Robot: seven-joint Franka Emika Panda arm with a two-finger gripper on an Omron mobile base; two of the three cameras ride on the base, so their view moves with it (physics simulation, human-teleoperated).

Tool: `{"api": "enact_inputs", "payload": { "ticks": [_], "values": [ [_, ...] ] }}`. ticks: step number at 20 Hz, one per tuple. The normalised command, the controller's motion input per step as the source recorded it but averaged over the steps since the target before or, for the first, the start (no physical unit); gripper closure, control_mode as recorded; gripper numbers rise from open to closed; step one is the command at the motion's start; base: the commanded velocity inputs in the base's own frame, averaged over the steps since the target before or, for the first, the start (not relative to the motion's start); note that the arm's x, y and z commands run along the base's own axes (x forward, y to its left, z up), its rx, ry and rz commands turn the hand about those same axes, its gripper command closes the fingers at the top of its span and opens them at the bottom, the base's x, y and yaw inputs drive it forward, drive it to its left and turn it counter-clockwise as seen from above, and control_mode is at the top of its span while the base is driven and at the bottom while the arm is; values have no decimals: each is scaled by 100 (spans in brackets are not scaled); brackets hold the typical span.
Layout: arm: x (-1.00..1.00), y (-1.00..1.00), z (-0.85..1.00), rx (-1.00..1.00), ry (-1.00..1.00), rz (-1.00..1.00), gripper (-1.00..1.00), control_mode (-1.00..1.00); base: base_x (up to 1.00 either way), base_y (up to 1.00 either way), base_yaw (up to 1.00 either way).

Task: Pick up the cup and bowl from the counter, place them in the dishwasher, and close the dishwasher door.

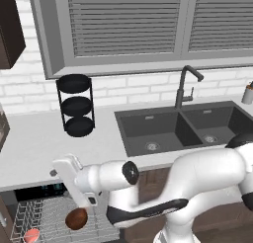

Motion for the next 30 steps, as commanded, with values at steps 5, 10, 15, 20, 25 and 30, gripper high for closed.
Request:
{"api": "enact_inputs", "payload": {
  "ticks": [5,10,15,20,25,30],
  "values": [
    [16,-31,43,-14,67,-64,-100,-100,0,0,0],
    [5,-9,53,-32,59,-49,-100,-100,0,0,0],
    [-67,20,7,-60,4,5,-100,-100,0,0,0],
    [-100,-3,10,-59,-2,34,-100,-100,0,0,0],
    [-100,-69,-73,-21,-4,52,-100,-100,0,0,0],
    [-100,-56,-100,-13,-1,63,-100,-100,0,0,0]
  ]
}}
